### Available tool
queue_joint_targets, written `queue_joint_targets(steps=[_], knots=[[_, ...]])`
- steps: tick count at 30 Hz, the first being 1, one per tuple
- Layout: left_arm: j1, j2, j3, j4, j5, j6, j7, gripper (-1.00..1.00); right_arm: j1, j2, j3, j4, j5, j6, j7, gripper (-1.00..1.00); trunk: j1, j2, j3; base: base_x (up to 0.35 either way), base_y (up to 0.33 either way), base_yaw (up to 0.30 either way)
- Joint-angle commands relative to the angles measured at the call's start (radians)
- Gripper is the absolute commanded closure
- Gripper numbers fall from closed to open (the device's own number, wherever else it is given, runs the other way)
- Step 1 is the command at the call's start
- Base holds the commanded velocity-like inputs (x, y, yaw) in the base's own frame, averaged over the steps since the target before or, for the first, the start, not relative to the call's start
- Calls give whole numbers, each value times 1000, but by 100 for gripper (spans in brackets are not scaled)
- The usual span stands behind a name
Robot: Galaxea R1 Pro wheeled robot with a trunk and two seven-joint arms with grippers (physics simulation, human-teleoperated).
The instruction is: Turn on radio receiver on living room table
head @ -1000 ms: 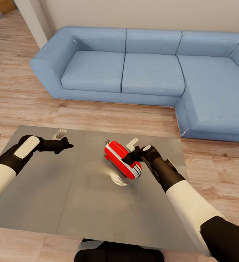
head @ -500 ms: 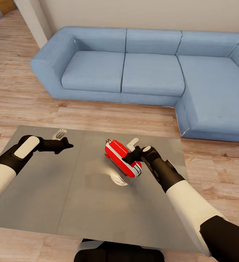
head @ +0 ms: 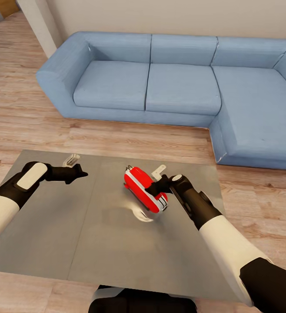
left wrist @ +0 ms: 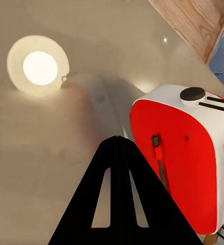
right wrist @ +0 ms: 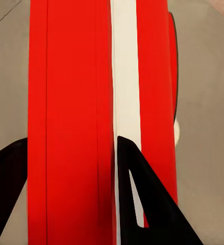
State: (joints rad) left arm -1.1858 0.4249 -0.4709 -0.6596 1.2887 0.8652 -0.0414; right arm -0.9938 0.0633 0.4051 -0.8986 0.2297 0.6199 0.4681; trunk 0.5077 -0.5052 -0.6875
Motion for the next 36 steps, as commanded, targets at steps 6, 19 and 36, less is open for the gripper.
queue_joint_targets(steps=[6, 19, 36], knots=[[0, 0, 0, 0, 1, 0, 0, 100, 0, 3, 0, 33, -3, -7, -1, 100, 0, 0, 0, 0, 0, 0], [0, 0, 0, 0, 0, 0, 0, 100, 0, 8, 1, 105, -4, -114, -90, 100, 0, 0, 0, 0, 0, 0], [0, 0, 0, 1, 1, 0, 0, 100, 0, 9, 1, 110, -6, -115, -86, 100, 0, 0, 0, 0, 0, 0]])
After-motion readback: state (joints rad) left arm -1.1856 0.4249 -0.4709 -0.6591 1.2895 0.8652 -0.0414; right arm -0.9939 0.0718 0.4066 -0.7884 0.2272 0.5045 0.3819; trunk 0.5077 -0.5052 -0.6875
